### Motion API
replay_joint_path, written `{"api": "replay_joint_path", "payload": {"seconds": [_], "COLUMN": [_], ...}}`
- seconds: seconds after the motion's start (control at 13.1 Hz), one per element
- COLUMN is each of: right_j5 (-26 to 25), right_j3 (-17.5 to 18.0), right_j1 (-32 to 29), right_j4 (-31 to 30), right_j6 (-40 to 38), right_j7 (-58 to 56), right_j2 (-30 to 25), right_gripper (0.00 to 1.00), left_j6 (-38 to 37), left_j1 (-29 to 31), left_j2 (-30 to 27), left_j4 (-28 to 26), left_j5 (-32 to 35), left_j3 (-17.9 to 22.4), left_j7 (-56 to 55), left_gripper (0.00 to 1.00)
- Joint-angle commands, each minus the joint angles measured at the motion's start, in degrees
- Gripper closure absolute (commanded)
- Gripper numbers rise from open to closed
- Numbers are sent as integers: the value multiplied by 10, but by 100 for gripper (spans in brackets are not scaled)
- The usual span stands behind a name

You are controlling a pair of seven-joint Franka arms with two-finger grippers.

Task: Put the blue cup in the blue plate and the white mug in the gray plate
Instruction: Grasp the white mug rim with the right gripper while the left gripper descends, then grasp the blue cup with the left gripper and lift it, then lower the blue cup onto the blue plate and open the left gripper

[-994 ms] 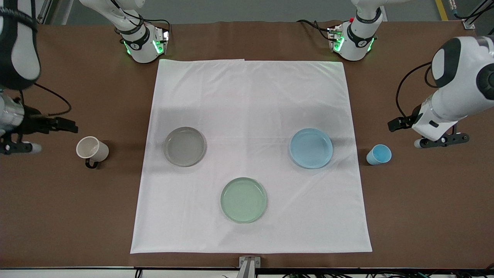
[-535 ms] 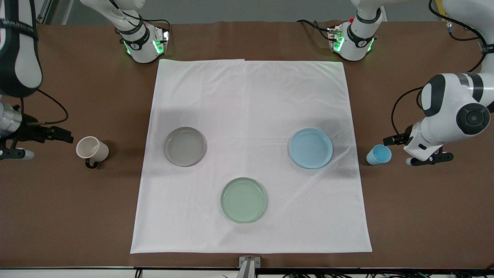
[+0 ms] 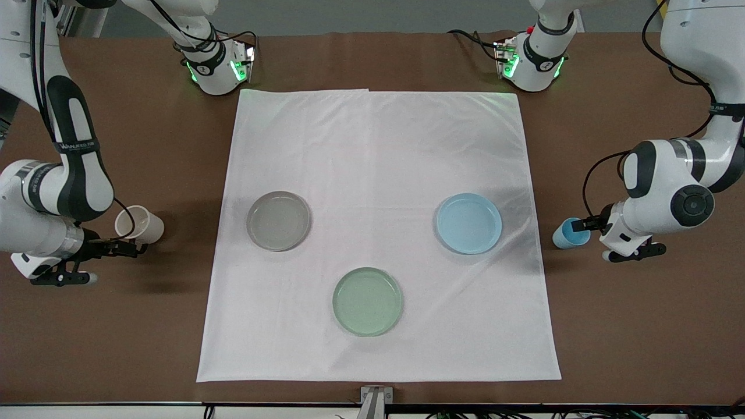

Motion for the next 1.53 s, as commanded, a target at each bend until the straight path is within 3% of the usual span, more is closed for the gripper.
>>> {"api": "replay_joint_path", "payload": {"seconds": [0.0,0.23,0.38,0.46,0.69,0.92,1.15,1.45], "right_j5": [-2,-1,-1,-1,0,1,1,1], "right_j3": [7,7,7,7,7,7,7,7], "right_j1": [-11,-11,-10,-10,-11,-12,-11,-11], "right_j4": [6,3,-9,-12,-23,-27,-27,-26], "right_j6": [11,16,17,17,16,16,13,9], "right_j7": [-12,-12,-15,-16,-23,-31,-31,-37], "right_j2": [22,33,33,33,33,32,32,27], "right_gripper": [0,3,13,20,39,48,62,84], "left_j6": [15,39,47,47,30,-13,-15,-7], "left_j1": [0,7,17,13,7,6,-11,-93], "left_j2": [13,34,40,38,-5,-36,-8,31], "left_j4": [2,3,6,6,4,8,25,27], "left_j5": [11,11,11,11,7,3,4,3], "left_j3": [-2,-1,-2,-3,-18,-75,-154,-158], "left_j7": [-6,-6,-6,-6,-6,-37,-197,-354], "left_gripper": [26,56,86,96,100,100,100,99]}}
